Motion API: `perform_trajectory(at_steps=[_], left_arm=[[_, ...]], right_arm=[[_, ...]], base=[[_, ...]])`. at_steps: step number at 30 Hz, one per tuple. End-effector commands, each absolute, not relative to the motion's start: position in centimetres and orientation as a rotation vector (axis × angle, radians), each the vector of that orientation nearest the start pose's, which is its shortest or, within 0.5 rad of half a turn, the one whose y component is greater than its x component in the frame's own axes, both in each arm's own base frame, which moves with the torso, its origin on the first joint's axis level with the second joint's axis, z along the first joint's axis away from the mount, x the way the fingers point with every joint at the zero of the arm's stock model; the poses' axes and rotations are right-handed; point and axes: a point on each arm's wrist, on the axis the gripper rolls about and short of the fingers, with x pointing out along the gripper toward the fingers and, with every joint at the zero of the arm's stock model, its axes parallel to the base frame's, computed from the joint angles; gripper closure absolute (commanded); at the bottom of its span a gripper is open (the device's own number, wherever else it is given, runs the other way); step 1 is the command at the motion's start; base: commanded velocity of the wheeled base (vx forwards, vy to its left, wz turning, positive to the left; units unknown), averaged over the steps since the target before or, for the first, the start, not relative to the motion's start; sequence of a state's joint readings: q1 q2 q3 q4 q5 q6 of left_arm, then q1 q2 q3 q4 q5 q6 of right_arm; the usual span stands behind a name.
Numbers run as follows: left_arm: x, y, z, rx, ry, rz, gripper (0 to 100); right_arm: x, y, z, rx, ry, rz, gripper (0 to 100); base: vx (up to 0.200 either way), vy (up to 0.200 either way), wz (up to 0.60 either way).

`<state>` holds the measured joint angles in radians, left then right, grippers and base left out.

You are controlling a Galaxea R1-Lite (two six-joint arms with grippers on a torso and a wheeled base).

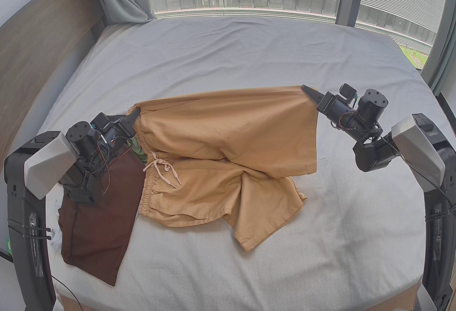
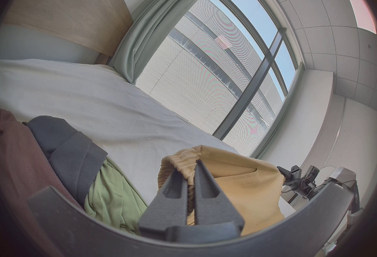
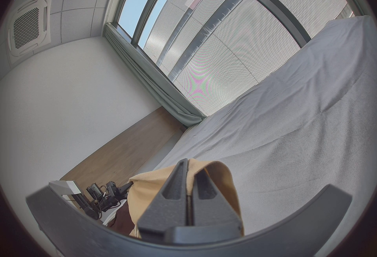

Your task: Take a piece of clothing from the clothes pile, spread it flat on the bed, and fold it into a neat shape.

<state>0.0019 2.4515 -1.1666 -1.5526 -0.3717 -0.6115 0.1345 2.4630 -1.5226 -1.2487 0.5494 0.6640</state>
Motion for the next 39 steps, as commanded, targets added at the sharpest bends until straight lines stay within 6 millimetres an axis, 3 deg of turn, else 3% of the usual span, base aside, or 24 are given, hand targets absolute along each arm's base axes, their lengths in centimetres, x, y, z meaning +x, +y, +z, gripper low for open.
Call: perform_trajectory(at_steps=[1, 8, 21, 39], left_arm=[[45.5, -0.4, 6.2, -0.567, -0.136, -0.424, 100], [46.2, -0.2, 6.0, -0.595, -0.156, -0.396, 100], [46.2, -0.1, 6.0, -0.595, -0.158, -0.393, 100], [46.3, 0.4, 6.1, -0.594, -0.166, -0.386, 100]], right_arm=[[50.0, 8.0, 11.7, 0.569, -0.066, 0.751, 100], [51.5, 8.5, 12.3, 0.569, -0.063, 0.755, 100], [52.6, 8.5, 11.6, 0.572, -0.050, 0.748, 100], [53.8, 8.7, 12.3, 0.571, -0.040, 0.744, 100]], base=[[0.000, 0.000, 0.00], [0.000, 0.000, 0.00], [0.000, 0.000, 0.00], [0.000, 0.000, 0.00]])
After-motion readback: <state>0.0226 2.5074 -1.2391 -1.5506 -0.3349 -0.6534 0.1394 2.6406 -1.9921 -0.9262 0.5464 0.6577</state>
